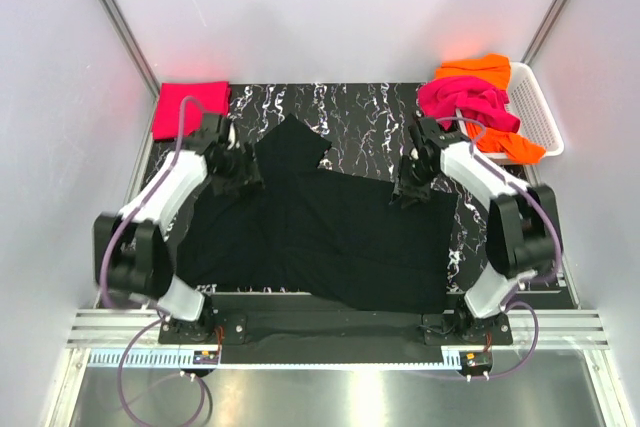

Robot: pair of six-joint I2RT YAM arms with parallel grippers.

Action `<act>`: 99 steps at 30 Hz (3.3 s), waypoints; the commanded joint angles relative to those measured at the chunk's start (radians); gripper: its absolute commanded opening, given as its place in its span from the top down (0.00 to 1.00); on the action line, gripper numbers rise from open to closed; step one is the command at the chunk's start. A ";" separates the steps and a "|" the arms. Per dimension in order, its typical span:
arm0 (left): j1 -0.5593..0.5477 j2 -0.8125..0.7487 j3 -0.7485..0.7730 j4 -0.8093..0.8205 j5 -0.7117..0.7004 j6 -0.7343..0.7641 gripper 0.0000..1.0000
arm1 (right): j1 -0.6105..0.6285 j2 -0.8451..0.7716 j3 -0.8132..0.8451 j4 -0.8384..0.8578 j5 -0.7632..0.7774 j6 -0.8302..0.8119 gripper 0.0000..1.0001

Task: Fold and stack the t-shirts
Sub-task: Flatten the tshirt out

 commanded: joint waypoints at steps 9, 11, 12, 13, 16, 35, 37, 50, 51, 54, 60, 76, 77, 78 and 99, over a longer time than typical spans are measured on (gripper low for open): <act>0.022 0.455 0.266 0.225 -0.029 -0.065 0.31 | -0.006 0.306 0.204 0.161 0.226 -0.077 0.71; 0.028 0.524 0.299 0.231 -0.024 -0.083 0.31 | -0.006 0.346 0.221 0.175 0.244 -0.065 0.72; 0.032 0.544 0.334 0.234 -0.019 -0.090 0.30 | -0.007 0.361 0.240 0.190 0.246 -0.060 0.72; 0.041 0.565 0.352 0.238 -0.012 -0.100 0.30 | -0.007 0.389 0.249 0.200 0.252 -0.050 0.72; 0.052 0.647 0.432 0.244 0.008 -0.123 0.31 | -0.015 0.464 0.295 0.226 0.264 -0.022 0.72; 0.072 0.949 0.871 0.265 0.136 -0.226 0.31 | -0.176 0.908 1.069 -0.021 0.208 -0.111 0.50; 0.071 0.845 0.833 0.267 0.099 -0.168 0.29 | -0.176 0.928 1.144 -0.094 0.133 -0.120 0.42; 0.040 0.657 0.576 0.245 0.274 -0.004 0.20 | -0.081 0.673 1.026 -0.190 -0.126 -0.117 0.15; 0.029 0.665 0.583 0.238 0.277 0.007 0.20 | -0.067 0.629 0.992 -0.184 -0.142 -0.114 0.15; 0.012 0.694 0.610 0.205 0.251 0.036 0.20 | -0.042 0.522 0.835 -0.129 -0.196 -0.093 0.15; 0.003 0.756 0.638 0.198 0.252 0.041 0.26 | -0.045 0.356 0.567 -0.064 -0.213 -0.068 0.19; -0.037 0.505 0.509 0.115 0.088 0.022 0.99 | -0.067 0.247 0.439 -0.044 -0.179 -0.037 0.21; -0.040 0.468 0.477 0.116 0.080 0.006 1.00 | -0.068 0.242 0.435 -0.044 -0.180 -0.033 0.21; -0.047 0.388 0.407 0.115 0.074 -0.002 1.00 | -0.069 0.236 0.430 -0.044 -0.182 -0.023 0.21; -0.147 -0.862 -0.480 -0.072 0.146 -0.432 0.94 | -0.070 0.067 0.136 0.016 -0.177 -0.034 0.20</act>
